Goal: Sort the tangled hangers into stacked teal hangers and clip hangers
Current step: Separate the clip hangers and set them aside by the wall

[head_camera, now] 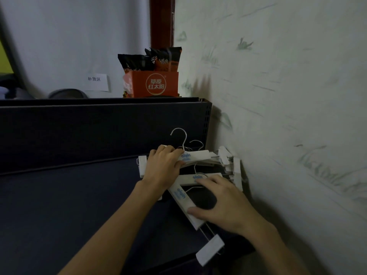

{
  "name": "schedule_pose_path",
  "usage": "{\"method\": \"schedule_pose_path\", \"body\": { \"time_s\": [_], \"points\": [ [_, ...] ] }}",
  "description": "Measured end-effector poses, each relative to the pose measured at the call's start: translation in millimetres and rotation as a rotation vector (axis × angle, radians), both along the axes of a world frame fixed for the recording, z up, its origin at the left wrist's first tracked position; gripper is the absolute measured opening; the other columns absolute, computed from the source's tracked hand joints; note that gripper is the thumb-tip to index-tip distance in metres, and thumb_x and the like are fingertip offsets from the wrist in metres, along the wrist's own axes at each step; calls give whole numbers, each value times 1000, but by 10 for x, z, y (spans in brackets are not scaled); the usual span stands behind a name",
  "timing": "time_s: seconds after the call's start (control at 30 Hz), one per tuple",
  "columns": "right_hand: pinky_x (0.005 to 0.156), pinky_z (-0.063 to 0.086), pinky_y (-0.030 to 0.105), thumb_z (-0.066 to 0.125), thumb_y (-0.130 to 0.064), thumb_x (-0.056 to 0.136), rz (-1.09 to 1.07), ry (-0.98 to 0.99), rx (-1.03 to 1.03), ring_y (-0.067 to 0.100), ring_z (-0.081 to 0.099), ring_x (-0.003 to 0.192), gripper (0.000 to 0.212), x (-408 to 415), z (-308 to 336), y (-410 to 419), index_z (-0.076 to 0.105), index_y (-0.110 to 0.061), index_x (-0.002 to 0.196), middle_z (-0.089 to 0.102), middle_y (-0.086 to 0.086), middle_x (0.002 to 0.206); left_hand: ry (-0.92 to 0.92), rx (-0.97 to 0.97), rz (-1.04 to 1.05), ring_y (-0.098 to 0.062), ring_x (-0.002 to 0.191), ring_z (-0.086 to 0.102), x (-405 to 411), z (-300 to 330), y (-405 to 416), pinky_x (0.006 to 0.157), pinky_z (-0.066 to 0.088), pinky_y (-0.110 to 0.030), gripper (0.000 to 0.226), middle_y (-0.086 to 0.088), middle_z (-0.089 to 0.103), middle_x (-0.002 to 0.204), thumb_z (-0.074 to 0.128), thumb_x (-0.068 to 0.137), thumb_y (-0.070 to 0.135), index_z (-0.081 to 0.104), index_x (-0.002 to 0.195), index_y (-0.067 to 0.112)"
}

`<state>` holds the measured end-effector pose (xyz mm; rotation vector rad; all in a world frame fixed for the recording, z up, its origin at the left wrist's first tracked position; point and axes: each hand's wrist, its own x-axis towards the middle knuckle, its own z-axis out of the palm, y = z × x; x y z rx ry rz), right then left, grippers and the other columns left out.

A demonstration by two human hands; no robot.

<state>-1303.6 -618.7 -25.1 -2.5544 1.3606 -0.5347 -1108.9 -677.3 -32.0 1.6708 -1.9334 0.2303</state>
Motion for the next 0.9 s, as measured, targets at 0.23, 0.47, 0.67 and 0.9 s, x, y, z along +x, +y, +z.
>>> {"method": "schedule_pose_path", "body": {
  "time_s": [0.23,0.47,0.67,0.9],
  "points": [
    [107,30,31,61,-72,67,22,132,-15,6,30,125,89,7,91,42,27,-40,142,30,-16,135,-9,-65,-46,-26,105,53,-3,-7,19,88,38,-41,35,-3,63,113,60,88,28,60,122,20],
    [100,36,30,58,-40,86,-142,174,-201,15,41,120,63,-77,37,-245,32,-29,142,41,-4,129,-17,-105,-57,-24,101,54,28,12,14,87,38,-39,36,-2,62,111,62,87,29,61,121,20],
    [100,38,33,59,-35,88,-201,134,-251,17,44,120,59,-104,-56,-304,36,-25,142,45,-2,130,-47,-138,-59,-25,94,58,33,-3,5,80,43,-40,35,-3,66,105,68,83,27,64,116,18],
    [103,36,29,57,-41,88,-181,100,-229,13,40,122,62,-141,-79,-204,31,-28,143,41,-5,130,-73,-156,-80,-26,92,58,9,108,-119,78,41,-39,33,-4,66,104,68,83,27,64,115,18]
  ]
}}
